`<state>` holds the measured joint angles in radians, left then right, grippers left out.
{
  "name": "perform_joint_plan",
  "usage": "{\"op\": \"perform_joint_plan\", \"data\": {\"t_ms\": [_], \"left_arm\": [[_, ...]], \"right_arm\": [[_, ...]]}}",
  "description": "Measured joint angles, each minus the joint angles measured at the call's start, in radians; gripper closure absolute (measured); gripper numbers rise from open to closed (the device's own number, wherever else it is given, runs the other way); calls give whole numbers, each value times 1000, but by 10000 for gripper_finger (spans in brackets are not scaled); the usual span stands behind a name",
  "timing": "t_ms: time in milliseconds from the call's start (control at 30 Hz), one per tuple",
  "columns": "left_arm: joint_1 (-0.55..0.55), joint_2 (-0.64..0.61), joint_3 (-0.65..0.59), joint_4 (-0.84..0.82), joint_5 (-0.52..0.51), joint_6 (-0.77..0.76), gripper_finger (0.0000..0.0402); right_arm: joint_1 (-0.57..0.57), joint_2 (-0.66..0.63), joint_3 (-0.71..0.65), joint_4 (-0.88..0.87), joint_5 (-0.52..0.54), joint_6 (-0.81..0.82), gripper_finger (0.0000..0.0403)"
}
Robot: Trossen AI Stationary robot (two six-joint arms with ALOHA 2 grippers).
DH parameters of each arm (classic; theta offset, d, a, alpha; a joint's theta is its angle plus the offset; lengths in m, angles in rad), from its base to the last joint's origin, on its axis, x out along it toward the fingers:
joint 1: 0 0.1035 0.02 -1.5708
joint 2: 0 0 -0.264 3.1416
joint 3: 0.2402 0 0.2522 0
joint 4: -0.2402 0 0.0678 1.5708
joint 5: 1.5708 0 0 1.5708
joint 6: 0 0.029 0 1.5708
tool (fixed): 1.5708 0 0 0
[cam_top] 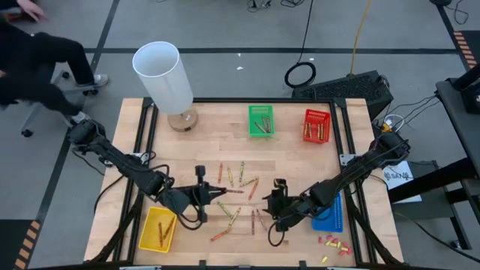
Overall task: Sort crayons
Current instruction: Put the red crayon into the green bin
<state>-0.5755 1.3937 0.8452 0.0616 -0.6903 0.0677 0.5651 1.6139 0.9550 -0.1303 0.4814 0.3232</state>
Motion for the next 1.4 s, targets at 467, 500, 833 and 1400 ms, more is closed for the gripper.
{"op": "perform_joint_plan", "data": {"t_ms": [467, 500, 833, 1400], "left_arm": [[33, 0, 0, 6, 7, -93, 394], [33, 0, 0, 6, 6, -111, 394], [50, 0, 0, 92, 6, -168, 394], [177, 147, 0, 112, 84, -287, 394]], "right_arm": [[26, -26, 0, 34, 104, -51, 238], [26, -26, 0, 48, 112, -63, 238], [26, -25, 0, 155, 242, -178, 239], [-15, -24, 0, 408, 385, -638, 238]]}}
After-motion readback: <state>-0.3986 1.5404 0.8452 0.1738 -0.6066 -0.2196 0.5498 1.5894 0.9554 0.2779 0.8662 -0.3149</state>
